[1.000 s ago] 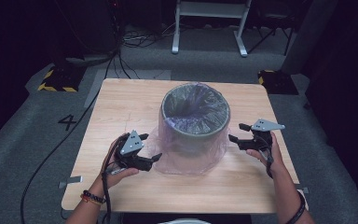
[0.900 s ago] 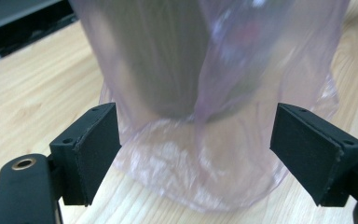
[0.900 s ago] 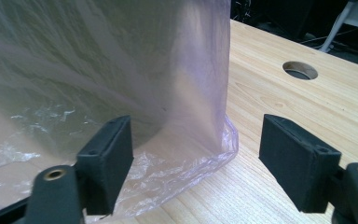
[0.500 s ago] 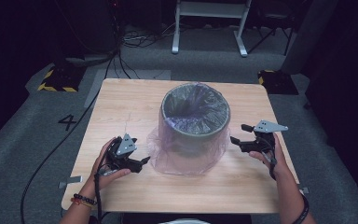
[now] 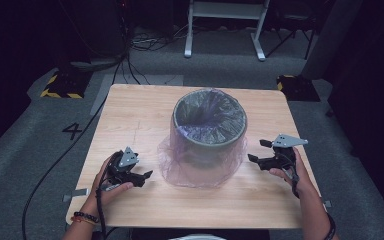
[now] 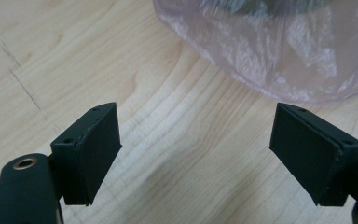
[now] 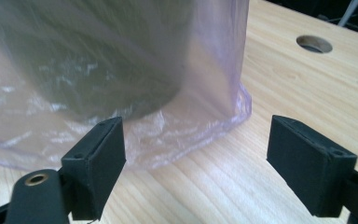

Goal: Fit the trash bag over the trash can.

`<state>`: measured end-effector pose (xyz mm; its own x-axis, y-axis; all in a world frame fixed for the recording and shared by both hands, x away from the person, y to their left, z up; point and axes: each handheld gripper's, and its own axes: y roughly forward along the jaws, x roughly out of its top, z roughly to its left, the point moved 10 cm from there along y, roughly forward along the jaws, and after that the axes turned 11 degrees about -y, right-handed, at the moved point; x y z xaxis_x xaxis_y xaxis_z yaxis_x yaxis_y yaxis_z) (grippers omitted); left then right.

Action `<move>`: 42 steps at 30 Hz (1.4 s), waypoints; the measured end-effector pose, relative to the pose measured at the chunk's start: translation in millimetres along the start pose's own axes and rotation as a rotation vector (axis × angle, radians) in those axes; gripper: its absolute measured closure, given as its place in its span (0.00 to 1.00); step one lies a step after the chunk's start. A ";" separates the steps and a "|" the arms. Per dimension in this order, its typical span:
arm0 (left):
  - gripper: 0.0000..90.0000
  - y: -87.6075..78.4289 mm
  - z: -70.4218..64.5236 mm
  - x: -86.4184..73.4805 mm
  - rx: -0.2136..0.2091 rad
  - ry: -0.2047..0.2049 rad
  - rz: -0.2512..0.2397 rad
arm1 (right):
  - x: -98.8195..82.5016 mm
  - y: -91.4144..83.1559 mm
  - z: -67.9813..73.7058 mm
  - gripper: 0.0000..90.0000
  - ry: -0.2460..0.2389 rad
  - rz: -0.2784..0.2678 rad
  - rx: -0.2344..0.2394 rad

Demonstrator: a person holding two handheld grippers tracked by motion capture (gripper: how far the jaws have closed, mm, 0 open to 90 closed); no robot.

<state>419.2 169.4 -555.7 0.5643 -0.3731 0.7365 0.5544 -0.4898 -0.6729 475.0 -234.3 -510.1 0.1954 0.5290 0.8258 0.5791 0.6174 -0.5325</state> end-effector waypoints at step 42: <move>0.15 9.7 8.4 -15.9 -0.026 -0.082 0.045 | 10.8 -12.6 14.5 0.20 -0.022 -0.033 0.017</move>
<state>420.7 177.2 -574.5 0.6371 -0.3295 0.6968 0.5123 -0.4944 -0.7022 458.3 -227.9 -497.1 0.1588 0.5211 0.8386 0.5709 0.6445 -0.5086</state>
